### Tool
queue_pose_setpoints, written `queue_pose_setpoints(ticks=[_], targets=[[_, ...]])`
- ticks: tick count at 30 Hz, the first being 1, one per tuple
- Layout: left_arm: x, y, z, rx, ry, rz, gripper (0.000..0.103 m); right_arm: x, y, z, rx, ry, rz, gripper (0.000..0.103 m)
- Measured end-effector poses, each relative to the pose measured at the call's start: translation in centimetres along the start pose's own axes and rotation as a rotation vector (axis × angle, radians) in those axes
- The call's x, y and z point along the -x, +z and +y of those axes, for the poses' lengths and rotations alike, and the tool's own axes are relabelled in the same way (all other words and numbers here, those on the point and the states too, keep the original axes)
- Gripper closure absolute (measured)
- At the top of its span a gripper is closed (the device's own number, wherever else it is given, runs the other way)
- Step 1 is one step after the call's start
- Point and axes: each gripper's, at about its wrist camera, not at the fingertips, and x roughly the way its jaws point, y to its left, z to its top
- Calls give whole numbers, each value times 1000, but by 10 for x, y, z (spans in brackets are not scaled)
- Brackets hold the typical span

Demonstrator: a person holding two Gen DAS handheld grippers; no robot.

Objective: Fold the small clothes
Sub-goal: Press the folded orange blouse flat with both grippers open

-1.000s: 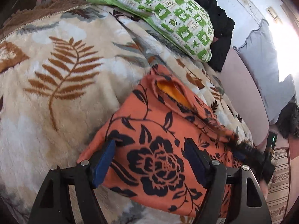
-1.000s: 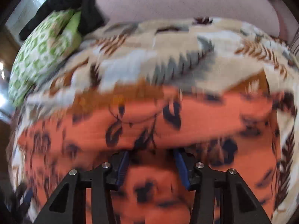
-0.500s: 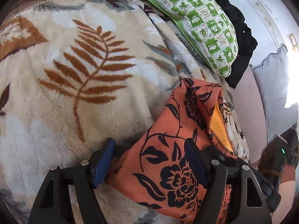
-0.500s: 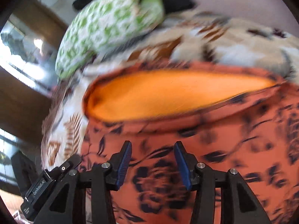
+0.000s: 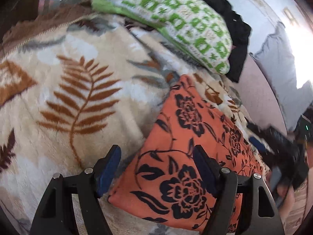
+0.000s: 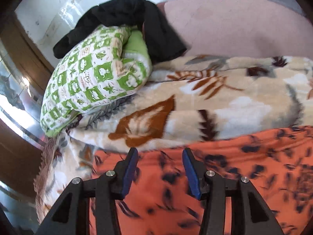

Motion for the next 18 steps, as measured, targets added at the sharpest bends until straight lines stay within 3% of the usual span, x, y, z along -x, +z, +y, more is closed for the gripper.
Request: queue_pose_setpoints(ticks=[4,7,10,13,15,18], targets=[[5,-10,-34,-137,2,-36,27,65,-48,-66,-18,-71,3,54],[-6,-21,-51,-199,30,6,27,106,-90,-113,-64,-123,16,56],[-29,-36,-57,-260,148,90,27,133,-127,-154,-132,-155,10,56],[-38,-49,-71,-394,258,64,20,123,-160,-193,-203,-145,93,55],[-38,-53,-75,-422,289,50,20,130,-166,-190,-160,-131,20,55],[-24,-55,-78,-407,279,7,20,134,-161,-183,-122,-163,22,55]])
